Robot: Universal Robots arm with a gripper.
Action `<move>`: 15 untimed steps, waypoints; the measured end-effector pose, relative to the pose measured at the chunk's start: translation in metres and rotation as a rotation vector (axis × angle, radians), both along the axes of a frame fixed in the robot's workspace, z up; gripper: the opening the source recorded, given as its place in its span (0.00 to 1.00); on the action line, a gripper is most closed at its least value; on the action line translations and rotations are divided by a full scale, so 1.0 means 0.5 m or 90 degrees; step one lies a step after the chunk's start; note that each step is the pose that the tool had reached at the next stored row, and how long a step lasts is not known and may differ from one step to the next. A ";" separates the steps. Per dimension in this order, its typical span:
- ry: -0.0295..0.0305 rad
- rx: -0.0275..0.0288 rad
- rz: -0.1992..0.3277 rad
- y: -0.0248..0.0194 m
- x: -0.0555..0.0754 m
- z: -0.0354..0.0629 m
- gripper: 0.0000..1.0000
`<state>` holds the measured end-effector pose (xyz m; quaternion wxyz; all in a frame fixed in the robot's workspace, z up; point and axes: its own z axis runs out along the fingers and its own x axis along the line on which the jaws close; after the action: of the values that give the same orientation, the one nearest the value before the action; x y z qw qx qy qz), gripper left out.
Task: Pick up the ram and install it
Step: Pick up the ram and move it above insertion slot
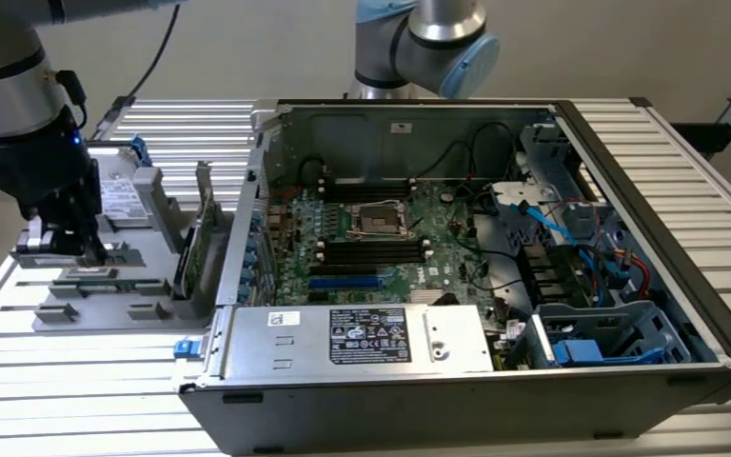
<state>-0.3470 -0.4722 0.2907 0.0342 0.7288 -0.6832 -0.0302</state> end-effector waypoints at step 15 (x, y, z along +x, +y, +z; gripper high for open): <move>0.0145 0.0104 0.000 -0.0047 0.072 0.097 0.14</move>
<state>-0.3112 -0.4746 0.3393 0.0361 0.7288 -0.6824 -0.0440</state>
